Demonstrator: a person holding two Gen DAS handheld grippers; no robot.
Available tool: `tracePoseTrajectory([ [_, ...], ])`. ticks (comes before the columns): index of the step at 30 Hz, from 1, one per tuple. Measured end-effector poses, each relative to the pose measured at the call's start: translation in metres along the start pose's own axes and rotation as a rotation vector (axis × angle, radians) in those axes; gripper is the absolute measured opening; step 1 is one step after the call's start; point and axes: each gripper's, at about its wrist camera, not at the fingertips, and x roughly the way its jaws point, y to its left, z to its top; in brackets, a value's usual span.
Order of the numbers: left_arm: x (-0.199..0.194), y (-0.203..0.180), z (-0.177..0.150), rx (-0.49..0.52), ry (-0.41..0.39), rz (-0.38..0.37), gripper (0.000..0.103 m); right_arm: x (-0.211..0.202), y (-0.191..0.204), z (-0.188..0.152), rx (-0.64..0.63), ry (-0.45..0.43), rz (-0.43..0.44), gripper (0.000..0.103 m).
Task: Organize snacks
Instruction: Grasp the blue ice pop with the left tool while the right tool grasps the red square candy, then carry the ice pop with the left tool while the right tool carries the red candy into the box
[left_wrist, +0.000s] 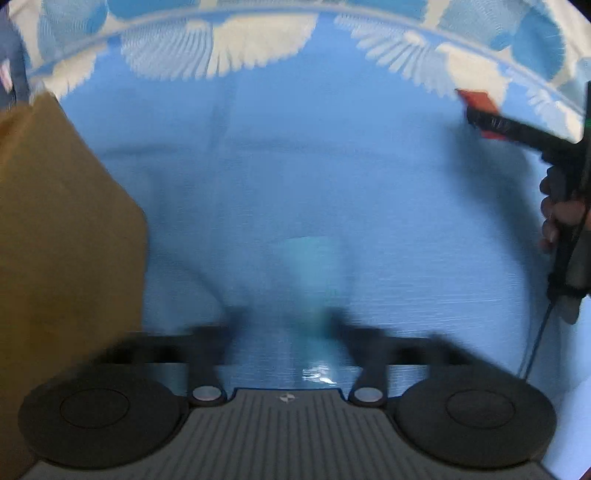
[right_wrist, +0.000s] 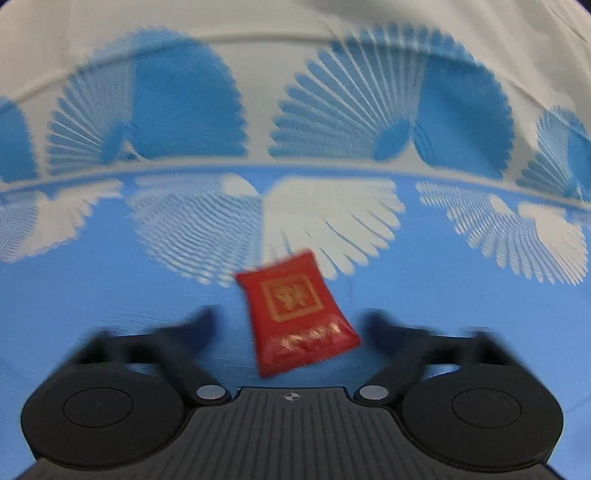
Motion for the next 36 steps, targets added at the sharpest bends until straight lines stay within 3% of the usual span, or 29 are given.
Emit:
tracePoseTrajectory([
  [4,-0.009,0.008,-0.007,-0.007,0.028,-0.012,0.010,-0.018,-0.001,-0.005,0.014,0.045,-0.013,0.046],
  [9,-0.056,0.019,-0.027,0.021,-0.019,-0.048,0.010,-0.079,0.005,-0.023,0.128,0.099,-0.017,0.045],
  [15,-0.133,0.042,-0.069,0.026,-0.065,-0.112,0.010,-0.214,0.034,-0.052,0.171,0.057,0.008,0.045],
  [19,-0.190,0.062,-0.103,0.035,-0.116,-0.126,0.010,-0.318,0.077,-0.064,0.175,-0.014,0.064,0.045],
  [22,-0.236,0.084,-0.138,0.049,-0.149,-0.105,0.010,-0.384,0.114,-0.072,0.174,-0.057,0.105,0.045],
  [26,-0.279,0.117,-0.182,0.066,-0.179,-0.022,0.010,-0.455,0.162,-0.085,0.186,-0.066,0.200,0.046],
  [31,-0.310,0.166,-0.234,0.029,-0.204,0.064,0.010,-0.511,0.221,-0.102,0.140,-0.047,0.292,0.046],
  [36,-0.332,0.203,-0.280,-0.025,-0.228,0.091,0.010,-0.548,0.268,-0.121,0.053,-0.028,0.360,0.046],
])
